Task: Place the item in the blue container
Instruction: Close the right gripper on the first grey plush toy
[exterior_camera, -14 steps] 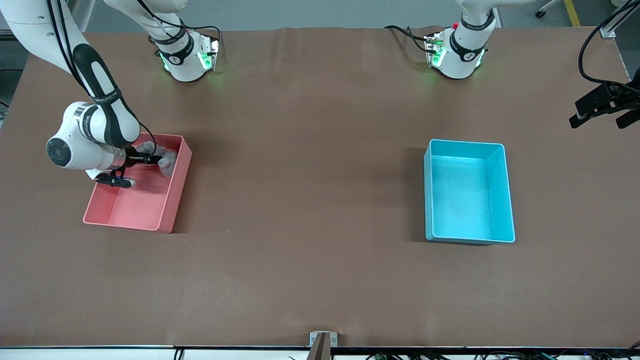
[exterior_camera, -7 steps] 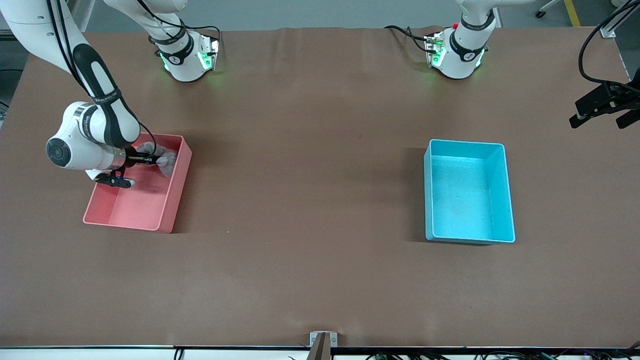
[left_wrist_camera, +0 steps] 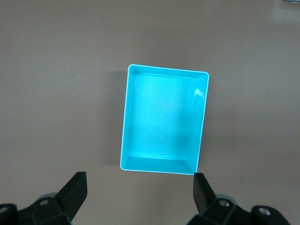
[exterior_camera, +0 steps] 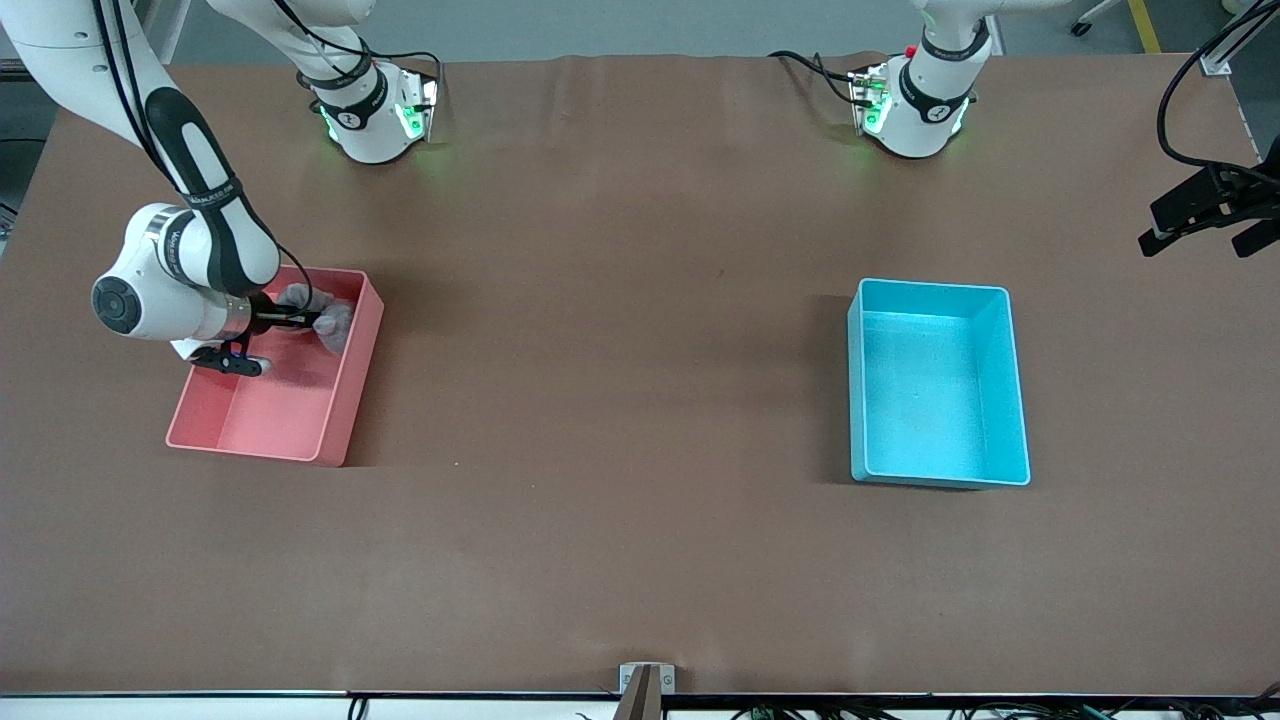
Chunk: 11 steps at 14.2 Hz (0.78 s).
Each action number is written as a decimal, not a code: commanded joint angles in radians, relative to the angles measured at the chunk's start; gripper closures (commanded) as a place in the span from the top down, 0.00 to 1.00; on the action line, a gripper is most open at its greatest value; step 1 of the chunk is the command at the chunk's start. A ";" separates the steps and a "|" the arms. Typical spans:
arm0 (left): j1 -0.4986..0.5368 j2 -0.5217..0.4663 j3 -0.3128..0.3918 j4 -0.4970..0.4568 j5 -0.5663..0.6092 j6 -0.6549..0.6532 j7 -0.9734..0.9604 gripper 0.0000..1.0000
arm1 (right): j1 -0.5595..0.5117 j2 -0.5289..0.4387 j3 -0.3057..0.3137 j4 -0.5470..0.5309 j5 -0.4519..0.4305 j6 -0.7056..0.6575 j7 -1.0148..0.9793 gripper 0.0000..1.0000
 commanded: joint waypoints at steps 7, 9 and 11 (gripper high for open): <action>0.006 -0.005 -0.005 0.004 0.015 -0.012 0.008 1.00 | -0.013 0.006 0.012 0.095 0.012 -0.106 -0.007 0.03; 0.006 -0.005 -0.005 0.004 0.015 -0.012 0.008 1.00 | -0.014 0.006 0.010 0.173 0.010 -0.196 -0.007 0.03; 0.006 -0.005 -0.005 0.004 0.015 -0.012 0.008 1.00 | -0.023 0.009 0.010 0.288 0.004 -0.332 -0.005 0.03</action>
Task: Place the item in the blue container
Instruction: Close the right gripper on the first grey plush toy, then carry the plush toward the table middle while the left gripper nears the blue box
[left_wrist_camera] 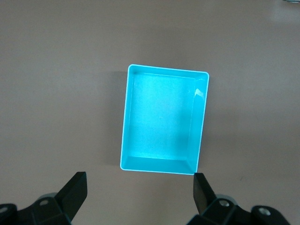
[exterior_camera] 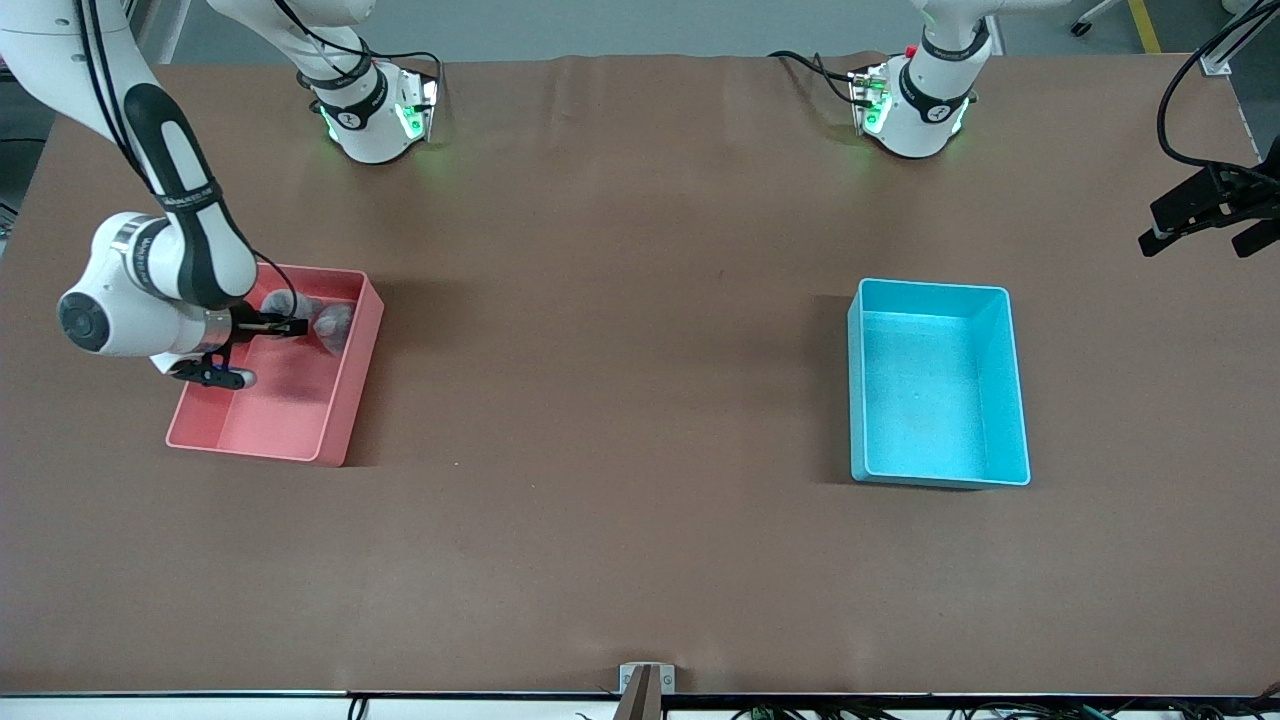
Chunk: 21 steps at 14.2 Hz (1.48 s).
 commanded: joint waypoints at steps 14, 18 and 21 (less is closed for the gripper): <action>0.004 -0.005 -0.005 0.006 0.015 -0.011 0.008 1.00 | 0.421 0.013 0.016 0.438 0.204 -0.332 0.794 0.04; -0.002 0.025 -0.005 0.011 0.022 0.006 0.008 1.00 | 0.650 0.091 0.016 0.440 0.205 -0.107 1.119 0.04; -0.014 0.076 -0.005 0.014 0.023 0.052 0.007 1.00 | 0.794 0.215 0.016 0.492 0.204 0.070 1.349 0.04</action>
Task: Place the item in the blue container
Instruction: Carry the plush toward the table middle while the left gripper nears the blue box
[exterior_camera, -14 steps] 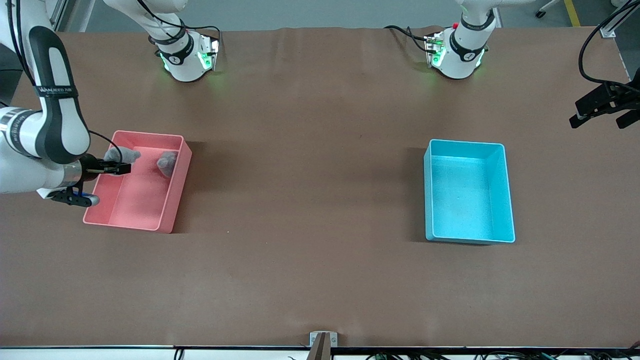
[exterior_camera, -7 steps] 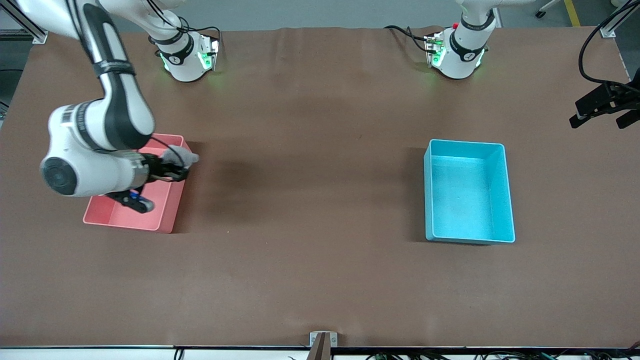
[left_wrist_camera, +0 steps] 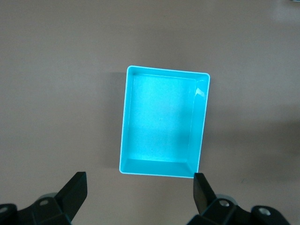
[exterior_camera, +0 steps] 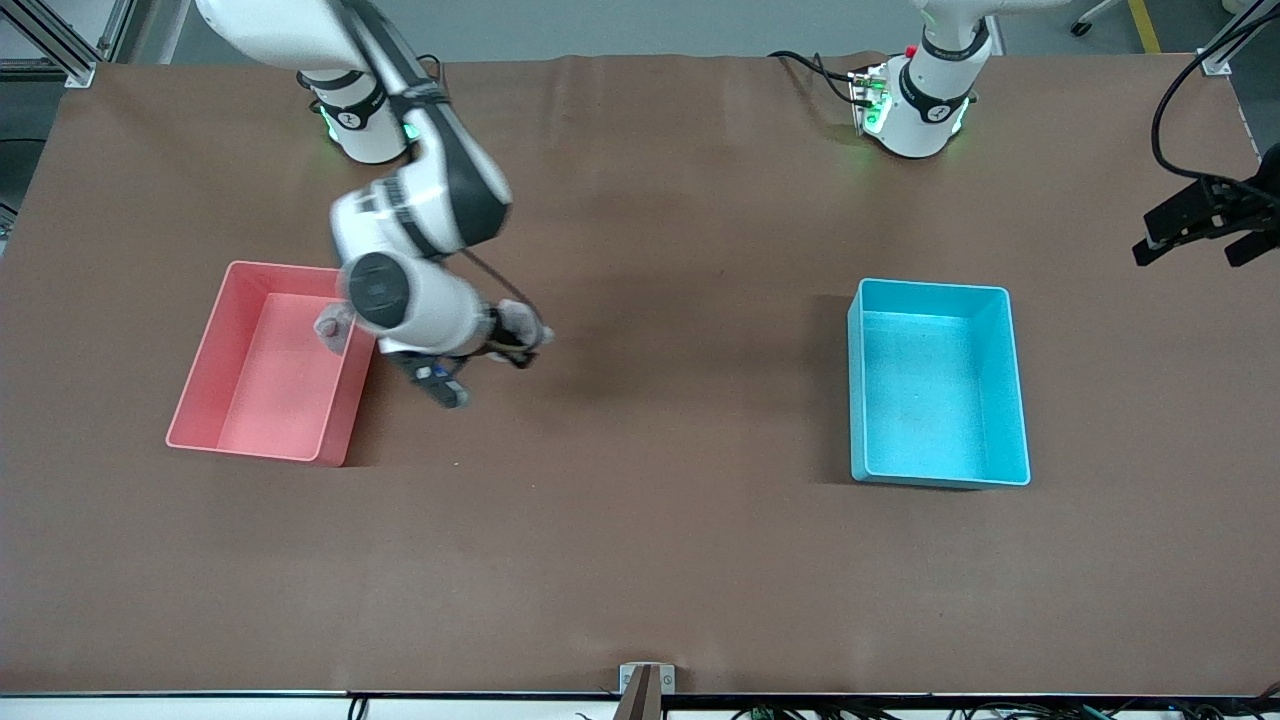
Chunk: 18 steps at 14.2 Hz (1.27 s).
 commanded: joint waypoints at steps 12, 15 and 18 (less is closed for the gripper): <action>-0.045 0.197 -0.043 0.006 0.008 0.038 -0.005 1.00 | 0.146 0.313 -0.019 0.150 0.004 0.305 0.215 0.32; -0.042 0.191 -0.082 -0.036 0.006 0.058 -0.038 1.00 | 0.137 0.312 -0.019 0.165 0.003 0.305 0.215 1.00; -0.044 0.194 -0.110 -0.098 0.006 0.119 -0.118 1.00 | 0.097 0.284 -0.024 0.214 0.000 0.206 0.195 1.00</action>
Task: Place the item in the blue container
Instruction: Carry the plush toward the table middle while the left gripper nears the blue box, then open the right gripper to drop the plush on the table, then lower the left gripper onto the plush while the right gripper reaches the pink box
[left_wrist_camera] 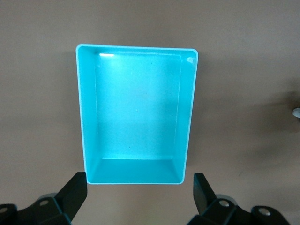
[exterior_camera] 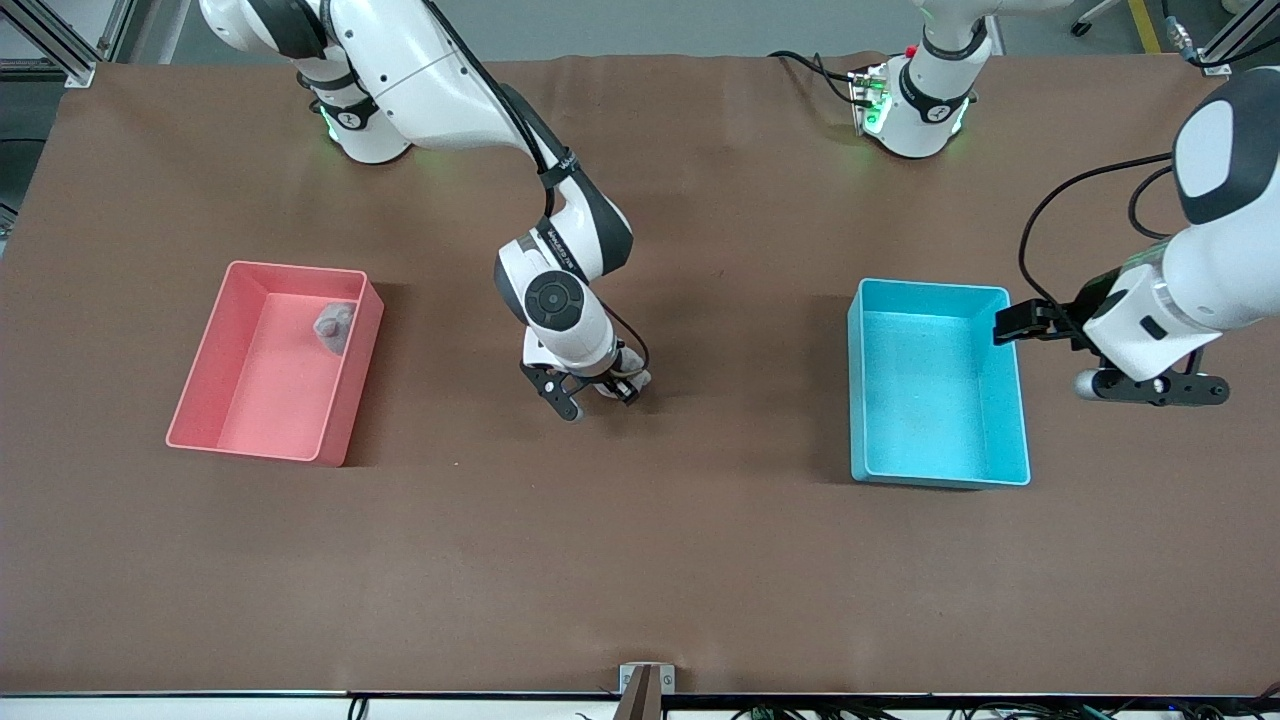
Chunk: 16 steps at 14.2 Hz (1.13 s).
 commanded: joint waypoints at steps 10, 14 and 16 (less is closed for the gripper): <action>-0.236 0.060 -0.176 -0.129 0.006 0.305 -0.591 1.00 | -0.379 -0.409 -0.031 -0.132 -0.056 -0.508 -0.531 1.00; -0.408 0.172 -0.171 -0.119 0.020 0.544 -0.854 1.00 | -0.533 -0.507 -0.033 -0.253 -0.058 -0.584 -0.617 1.00; -0.436 0.214 -0.169 -0.116 0.022 0.611 -0.873 1.00 | -0.560 -0.555 -0.036 -0.349 -0.073 -0.545 -0.617 1.00</action>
